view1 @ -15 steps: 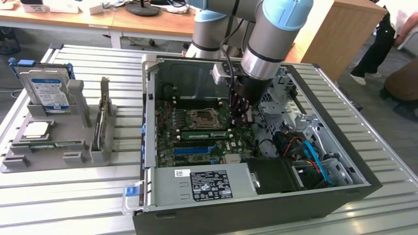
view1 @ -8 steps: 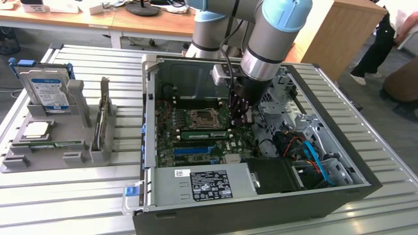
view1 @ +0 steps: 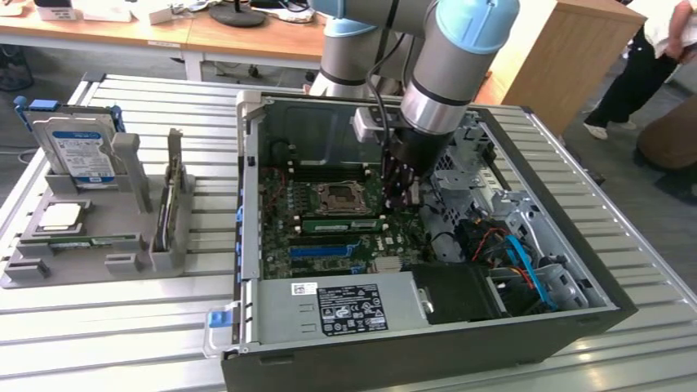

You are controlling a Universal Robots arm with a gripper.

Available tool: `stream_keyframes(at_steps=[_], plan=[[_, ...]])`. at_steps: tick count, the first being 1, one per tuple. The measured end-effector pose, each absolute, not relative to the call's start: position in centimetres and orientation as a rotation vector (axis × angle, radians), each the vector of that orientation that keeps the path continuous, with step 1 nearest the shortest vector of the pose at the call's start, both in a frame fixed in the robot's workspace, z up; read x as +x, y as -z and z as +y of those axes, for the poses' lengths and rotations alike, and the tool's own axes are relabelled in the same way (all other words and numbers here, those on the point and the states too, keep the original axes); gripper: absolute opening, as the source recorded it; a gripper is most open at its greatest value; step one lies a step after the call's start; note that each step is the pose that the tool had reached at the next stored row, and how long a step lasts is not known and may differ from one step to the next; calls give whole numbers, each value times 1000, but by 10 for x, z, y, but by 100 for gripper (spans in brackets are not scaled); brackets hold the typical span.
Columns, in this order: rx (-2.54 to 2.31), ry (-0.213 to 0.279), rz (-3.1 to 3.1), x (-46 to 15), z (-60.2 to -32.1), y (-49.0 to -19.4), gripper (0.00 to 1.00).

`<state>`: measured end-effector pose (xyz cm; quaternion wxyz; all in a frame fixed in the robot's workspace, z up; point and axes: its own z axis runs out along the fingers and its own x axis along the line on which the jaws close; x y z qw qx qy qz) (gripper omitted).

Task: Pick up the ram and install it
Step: 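Press down the ram until it locks into place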

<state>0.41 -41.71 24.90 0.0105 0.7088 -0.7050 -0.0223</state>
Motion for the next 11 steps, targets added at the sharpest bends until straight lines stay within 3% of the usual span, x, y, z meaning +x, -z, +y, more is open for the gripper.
stream_keyframes(at_steps=[11], plan=[[2212, 70, -2200, 4, -417, -241, 11]])
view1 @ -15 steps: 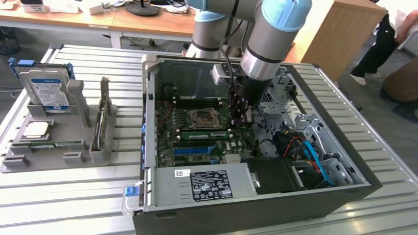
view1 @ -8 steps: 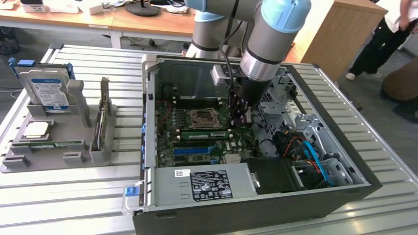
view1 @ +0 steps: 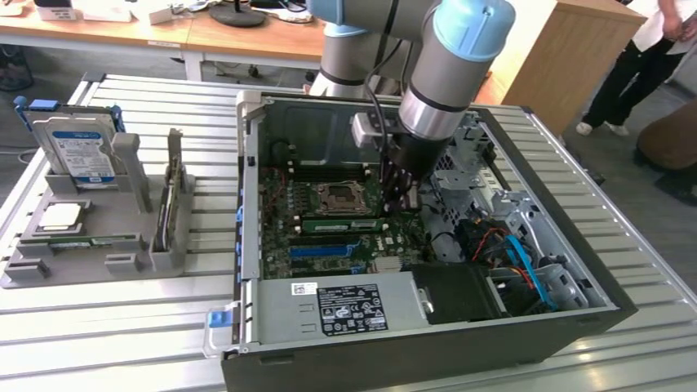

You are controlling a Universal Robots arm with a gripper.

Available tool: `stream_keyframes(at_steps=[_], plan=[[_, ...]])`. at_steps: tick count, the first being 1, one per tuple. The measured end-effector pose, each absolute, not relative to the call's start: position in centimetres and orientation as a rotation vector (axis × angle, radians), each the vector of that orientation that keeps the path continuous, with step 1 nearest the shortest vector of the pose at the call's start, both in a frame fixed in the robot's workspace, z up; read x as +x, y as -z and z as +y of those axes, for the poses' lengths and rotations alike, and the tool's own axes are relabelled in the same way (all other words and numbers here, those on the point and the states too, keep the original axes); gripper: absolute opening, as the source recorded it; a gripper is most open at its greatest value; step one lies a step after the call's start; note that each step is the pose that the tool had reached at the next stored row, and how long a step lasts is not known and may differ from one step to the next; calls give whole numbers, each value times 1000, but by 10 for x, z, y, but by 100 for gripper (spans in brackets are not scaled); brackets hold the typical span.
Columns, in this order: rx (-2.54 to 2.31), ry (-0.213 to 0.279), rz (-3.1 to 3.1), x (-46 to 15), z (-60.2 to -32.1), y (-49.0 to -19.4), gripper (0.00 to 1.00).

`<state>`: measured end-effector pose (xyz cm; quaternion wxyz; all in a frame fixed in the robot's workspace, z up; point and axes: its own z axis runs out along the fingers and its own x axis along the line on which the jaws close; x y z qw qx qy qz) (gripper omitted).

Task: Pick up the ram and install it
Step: 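Press down the ram until it locks into place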

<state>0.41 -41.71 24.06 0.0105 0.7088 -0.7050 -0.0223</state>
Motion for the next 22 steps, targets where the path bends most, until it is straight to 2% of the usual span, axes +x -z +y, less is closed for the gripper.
stream_keyframes(at_steps=[22], plan=[[2212, 70, -2200, 4, -411, -235, 11]])
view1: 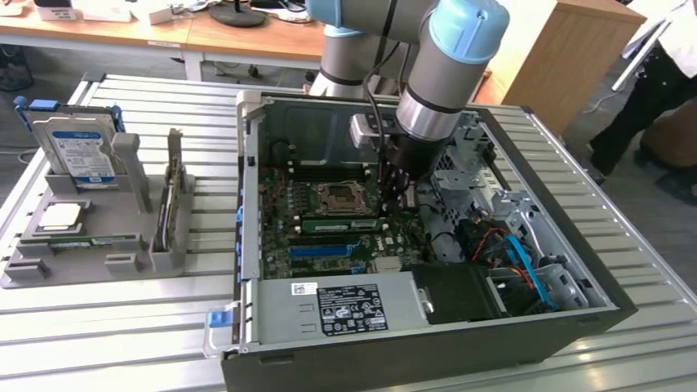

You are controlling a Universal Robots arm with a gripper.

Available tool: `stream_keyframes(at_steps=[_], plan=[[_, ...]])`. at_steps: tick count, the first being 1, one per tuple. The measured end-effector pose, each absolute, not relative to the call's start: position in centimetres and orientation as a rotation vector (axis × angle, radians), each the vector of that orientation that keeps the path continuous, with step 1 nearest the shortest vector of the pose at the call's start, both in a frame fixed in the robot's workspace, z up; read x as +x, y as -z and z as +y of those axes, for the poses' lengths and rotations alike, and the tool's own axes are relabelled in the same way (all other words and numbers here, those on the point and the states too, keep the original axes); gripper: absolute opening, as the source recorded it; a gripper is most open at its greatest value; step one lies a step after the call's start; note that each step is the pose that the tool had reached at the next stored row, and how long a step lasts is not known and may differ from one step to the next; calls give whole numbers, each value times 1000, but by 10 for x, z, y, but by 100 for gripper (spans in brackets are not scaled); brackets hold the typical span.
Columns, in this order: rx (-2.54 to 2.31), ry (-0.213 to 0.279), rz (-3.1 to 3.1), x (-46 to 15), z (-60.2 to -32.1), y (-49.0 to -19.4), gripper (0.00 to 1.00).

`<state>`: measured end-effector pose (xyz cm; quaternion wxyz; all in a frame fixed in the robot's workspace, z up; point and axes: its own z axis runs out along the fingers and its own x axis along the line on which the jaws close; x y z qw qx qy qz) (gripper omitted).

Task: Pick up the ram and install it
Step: 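Press down the ram until it locks into place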

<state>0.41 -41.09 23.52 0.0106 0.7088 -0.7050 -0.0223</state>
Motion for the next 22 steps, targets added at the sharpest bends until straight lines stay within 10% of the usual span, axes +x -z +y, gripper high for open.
stream_keyframes(at_steps=[22], plan=[[2212, 70, -2200, 7, -411, -230, 11]])
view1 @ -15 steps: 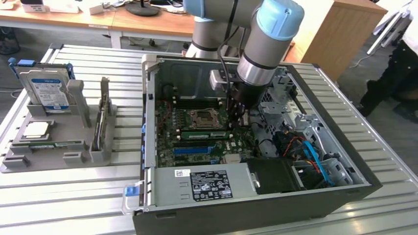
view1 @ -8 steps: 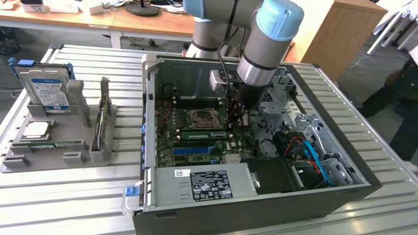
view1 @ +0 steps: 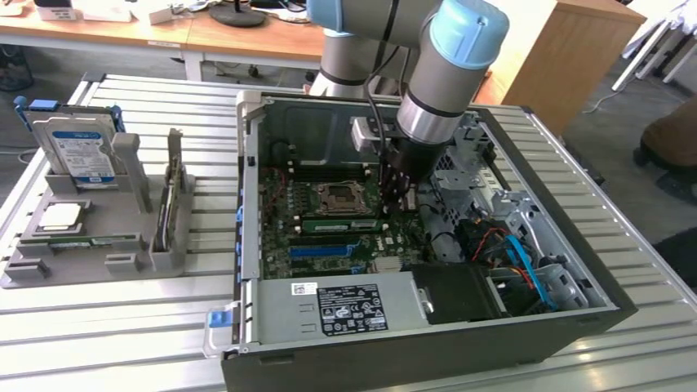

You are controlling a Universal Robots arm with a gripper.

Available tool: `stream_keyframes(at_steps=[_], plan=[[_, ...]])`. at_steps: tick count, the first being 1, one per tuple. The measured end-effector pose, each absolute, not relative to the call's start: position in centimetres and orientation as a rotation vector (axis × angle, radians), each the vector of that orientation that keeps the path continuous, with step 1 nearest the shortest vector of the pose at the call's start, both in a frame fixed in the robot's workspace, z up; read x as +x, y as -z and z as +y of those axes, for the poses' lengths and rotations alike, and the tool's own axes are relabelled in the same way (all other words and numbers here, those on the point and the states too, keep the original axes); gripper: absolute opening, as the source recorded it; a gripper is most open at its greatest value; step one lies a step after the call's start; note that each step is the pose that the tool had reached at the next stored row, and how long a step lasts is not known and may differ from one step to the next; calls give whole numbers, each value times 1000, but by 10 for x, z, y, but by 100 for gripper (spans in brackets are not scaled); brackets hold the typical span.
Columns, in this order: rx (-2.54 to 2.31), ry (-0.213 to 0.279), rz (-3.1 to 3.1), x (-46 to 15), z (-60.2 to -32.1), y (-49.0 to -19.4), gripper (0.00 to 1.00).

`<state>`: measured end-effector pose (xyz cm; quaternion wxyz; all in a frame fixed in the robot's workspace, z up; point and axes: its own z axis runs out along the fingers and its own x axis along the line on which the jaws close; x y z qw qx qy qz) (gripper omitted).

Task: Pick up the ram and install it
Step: 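Press down the ram until it locks into place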

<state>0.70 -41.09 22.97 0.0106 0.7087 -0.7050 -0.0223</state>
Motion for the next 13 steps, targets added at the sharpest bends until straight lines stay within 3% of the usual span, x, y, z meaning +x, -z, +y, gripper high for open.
stream_keyframes(at_steps=[13], plan=[[2212, 70, -2200, 7, -411, -226, 11]])
